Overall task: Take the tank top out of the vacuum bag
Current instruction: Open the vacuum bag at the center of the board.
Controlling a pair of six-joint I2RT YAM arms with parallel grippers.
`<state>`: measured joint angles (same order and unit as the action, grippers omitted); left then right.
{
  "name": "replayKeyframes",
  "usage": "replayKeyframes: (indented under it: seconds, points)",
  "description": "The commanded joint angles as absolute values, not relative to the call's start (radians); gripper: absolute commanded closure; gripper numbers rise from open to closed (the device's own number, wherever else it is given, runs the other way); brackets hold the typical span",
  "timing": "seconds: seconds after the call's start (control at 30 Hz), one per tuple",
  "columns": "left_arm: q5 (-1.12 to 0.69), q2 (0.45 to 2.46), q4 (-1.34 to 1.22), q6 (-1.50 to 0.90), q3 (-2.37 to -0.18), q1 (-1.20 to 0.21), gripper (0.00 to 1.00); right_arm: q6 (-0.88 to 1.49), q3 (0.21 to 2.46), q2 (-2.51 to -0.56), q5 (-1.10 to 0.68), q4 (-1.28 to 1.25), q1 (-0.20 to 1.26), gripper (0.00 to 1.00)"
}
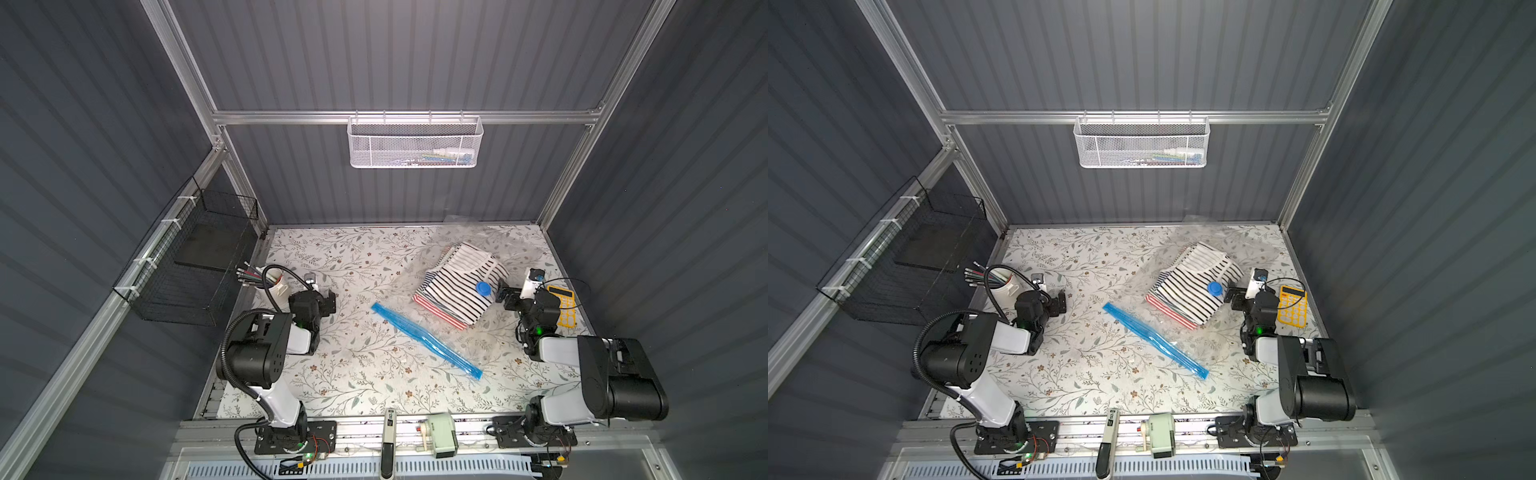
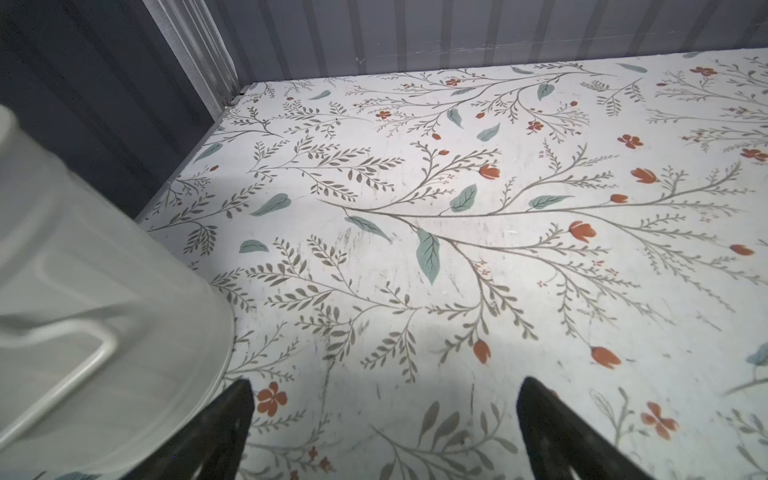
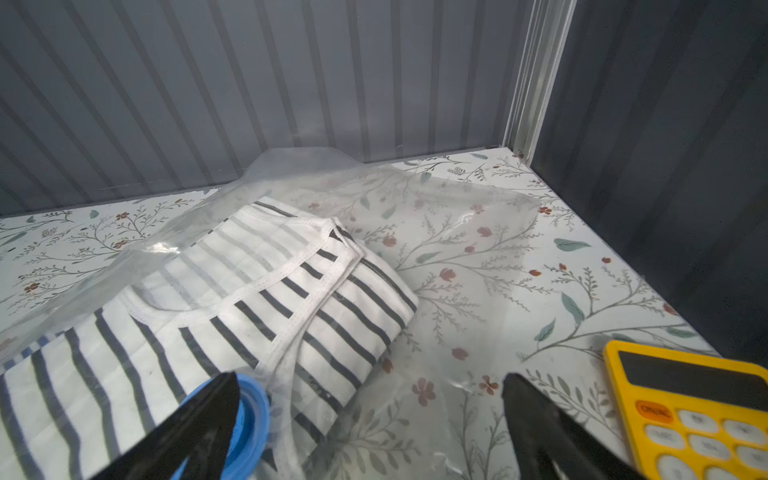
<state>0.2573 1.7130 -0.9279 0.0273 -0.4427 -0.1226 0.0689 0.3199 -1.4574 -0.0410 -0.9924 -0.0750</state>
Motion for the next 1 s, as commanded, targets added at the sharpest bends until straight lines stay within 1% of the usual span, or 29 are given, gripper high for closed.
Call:
replayKeyframes:
  seconds: [0.0, 0.03, 0.13, 0.37, 0.97]
  points:
    - [0.246, 1.716, -0.94, 0.046, -0.454, -0.114, 0.0, 0.05, 0.276, -1.461, 0.05, -1.072, -0.04, 0.01]
    - [0.246, 1.715, -0.94, 0.045, -0.454, -0.114, 0.0, 0.052, 0.261, -1.465, 0.071, -1.11, -0.035, 0.01]
    - [0.246, 1.715, -0.942, 0.045, -0.453, -0.114, 0.0, 0.058, 0.278, -1.463, 0.082, -1.08, -0.035, 0.01]
    - [0.247, 1.715, -0.942, 0.045, -0.454, -0.114, 0.0, 0.052, 0.311, -1.46, 0.065, -1.009, -0.037, 0.01]
    - [0.246, 1.716, -0.94, 0.045, -0.454, -0.114, 0.0, 0.054, 0.315, -1.462, 0.049, -1.002, -0.044, 0.01]
